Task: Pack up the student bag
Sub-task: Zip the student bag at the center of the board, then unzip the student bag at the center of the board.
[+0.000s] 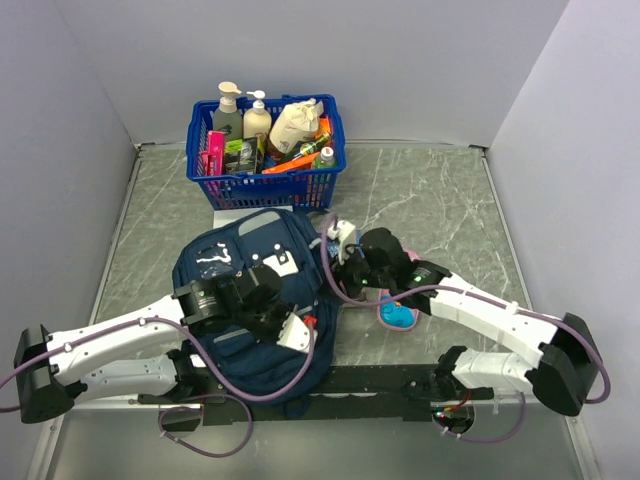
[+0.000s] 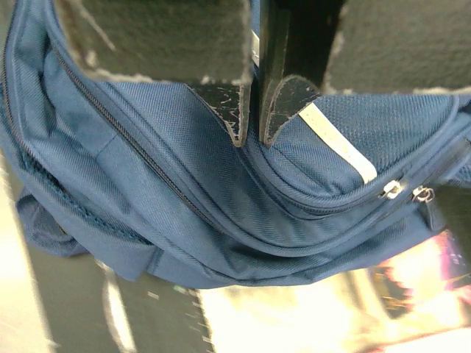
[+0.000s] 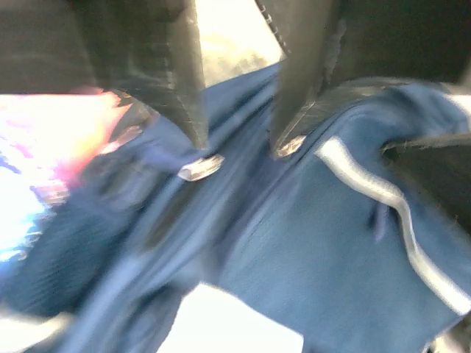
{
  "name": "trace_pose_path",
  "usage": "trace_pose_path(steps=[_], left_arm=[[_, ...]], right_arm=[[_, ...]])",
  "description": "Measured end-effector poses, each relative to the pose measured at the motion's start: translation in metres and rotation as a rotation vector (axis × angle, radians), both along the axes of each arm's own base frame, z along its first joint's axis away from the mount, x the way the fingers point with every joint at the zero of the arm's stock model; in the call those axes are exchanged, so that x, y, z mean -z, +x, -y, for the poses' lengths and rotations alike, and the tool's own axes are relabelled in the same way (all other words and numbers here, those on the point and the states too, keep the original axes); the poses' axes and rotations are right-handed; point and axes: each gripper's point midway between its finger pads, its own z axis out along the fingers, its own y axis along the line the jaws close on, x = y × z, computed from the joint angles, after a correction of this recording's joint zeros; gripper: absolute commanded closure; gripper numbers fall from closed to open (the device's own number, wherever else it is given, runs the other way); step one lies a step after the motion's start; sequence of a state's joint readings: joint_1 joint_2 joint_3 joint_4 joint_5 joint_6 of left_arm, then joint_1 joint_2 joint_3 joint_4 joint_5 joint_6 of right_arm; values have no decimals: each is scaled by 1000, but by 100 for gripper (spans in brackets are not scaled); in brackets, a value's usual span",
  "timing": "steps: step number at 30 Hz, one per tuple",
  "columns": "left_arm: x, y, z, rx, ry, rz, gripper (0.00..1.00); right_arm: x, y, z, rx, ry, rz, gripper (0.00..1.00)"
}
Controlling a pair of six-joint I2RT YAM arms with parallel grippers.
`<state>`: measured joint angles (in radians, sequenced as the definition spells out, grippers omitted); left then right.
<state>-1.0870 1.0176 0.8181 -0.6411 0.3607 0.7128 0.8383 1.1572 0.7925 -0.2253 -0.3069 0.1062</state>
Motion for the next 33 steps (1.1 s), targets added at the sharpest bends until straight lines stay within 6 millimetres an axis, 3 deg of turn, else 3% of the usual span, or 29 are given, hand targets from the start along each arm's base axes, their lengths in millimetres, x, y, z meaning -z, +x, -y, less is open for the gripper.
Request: trace_pose_path(steps=[3, 6, 9, 11, 15, 17, 23, 27, 33], left_arm=[[2, -13, -13, 42, 37, -16, 99], [-5, -21, -28, 77, 39, 9, 99], [-18, -23, -37, 102, -1, 65, 99], [-20, -25, -41, 106, -4, 74, 99], [-16, -25, -41, 109, 29, 52, 99], [-13, -25, -41, 110, 45, 42, 99], [-17, -24, -42, 105, 56, 44, 99], [-20, -23, -42, 94, 57, 47, 99], [-22, -22, -42, 79, 52, 45, 99]], right_arm=[[-25, 20, 8, 89, 49, 95, 24], [-62, 34, 20, 167, 130, 205, 30], [-75, 42, 22, 183, 165, 250, 34], [-66, 43, 20, 174, 159, 257, 33], [-18, 31, 28, 128, 100, 238, 30], [-4, 24, 32, 99, 72, 237, 29], [-8, 17, 24, 4, 80, 291, 30], [-8, 6, 12, -94, 82, 327, 39], [9, -10, -2, -222, 35, 339, 46]])
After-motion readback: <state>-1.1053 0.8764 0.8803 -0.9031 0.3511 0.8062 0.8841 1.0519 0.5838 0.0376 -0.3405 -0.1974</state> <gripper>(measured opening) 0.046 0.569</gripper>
